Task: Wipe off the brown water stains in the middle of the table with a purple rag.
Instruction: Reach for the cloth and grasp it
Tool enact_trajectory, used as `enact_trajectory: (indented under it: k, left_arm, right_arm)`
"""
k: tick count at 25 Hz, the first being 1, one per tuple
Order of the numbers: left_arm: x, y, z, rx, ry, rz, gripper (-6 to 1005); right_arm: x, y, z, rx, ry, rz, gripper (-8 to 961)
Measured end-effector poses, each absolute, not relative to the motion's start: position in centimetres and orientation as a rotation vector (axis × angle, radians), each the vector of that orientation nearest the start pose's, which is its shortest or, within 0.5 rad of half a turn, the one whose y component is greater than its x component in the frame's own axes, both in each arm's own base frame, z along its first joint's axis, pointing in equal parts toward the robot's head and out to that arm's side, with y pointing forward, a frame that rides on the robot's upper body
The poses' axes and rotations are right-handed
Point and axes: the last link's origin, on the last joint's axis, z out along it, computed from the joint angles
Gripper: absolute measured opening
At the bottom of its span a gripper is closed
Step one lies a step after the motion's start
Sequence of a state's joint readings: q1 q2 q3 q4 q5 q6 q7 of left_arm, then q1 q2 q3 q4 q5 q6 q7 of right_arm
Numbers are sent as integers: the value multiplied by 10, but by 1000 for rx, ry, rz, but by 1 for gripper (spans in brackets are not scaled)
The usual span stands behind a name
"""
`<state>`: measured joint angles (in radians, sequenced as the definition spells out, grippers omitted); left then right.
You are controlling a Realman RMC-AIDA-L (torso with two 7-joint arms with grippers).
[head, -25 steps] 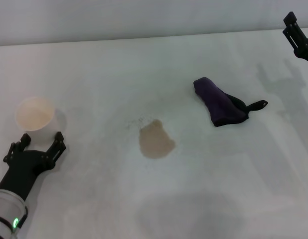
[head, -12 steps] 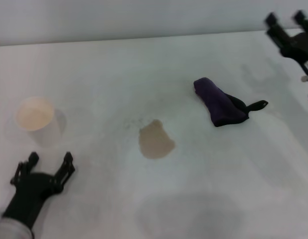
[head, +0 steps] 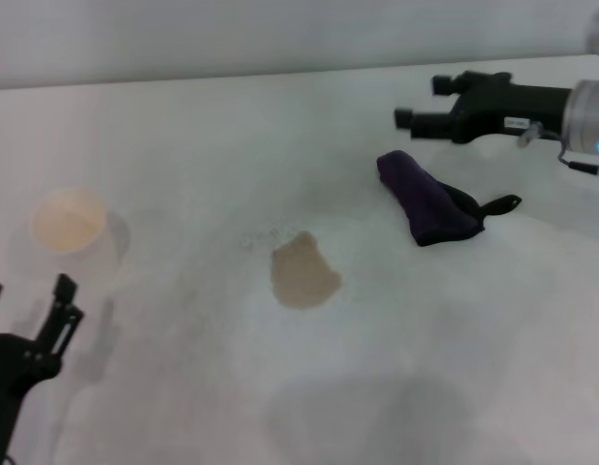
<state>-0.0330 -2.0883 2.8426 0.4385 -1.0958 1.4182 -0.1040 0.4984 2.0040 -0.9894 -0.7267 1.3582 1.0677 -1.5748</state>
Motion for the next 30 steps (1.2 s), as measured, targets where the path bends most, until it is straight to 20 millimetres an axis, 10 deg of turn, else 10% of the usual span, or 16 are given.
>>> enact_trajectory:
  k: [9,20,30]
  left_arm:
    - [-344,177,-50,-1498,-723,-820,888]
    - [-347,187,-37,-1450,-677,-825,887]
    - [-348,189,-35,-1443,-672,-822,887]
  right_arm:
    - [260,383,24,-2433,727,-144,865]
    - [274,381,-4,-2441,805,-234,796]
    - [277,389,-11,-2420,808,-241,407]
